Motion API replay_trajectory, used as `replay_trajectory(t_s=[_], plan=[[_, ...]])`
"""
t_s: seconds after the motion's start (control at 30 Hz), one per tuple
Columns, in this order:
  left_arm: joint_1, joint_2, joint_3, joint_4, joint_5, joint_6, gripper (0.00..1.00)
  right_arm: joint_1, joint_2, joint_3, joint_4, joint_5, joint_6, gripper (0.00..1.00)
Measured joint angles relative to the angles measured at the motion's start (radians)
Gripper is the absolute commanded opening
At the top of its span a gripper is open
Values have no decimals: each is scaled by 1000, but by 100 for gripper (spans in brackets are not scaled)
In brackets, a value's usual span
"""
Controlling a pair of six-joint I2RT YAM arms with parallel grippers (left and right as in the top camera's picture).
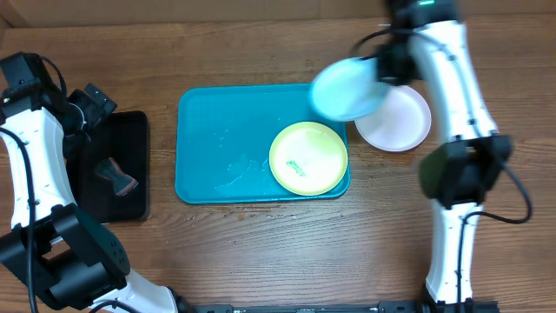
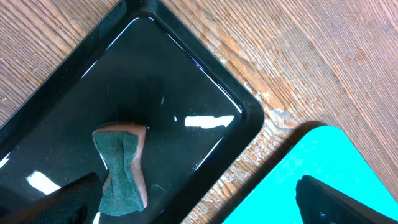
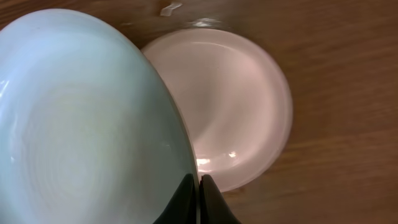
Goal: Clean dirty plates on tray and stack at the side
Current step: 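Lift the light-blue plate with the right gripper and stack it on the white plate, then move the right gripper to the yellow-green plate rim and grip it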
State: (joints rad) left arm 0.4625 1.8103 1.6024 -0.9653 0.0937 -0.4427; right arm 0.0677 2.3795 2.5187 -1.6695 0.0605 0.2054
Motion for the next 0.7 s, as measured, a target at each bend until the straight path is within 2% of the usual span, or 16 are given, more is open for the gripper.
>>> replay_trajectory(t_s=[0.17, 0.3, 0.63, 0.7], plan=[[0, 0, 0, -1, 0, 0, 100, -189, 0, -45, -23, -48, 0, 4], [0, 0, 0, -2, -2, 0, 100, -266, 0, -102, -25, -68, -1, 4], [0, 0, 0, -5, -16, 0, 100, -267, 0, -144, -26, -102, -43, 4], [0, 0, 0, -5, -16, 0, 100, -255, 0, -144, -25, -106, -46, 10]])
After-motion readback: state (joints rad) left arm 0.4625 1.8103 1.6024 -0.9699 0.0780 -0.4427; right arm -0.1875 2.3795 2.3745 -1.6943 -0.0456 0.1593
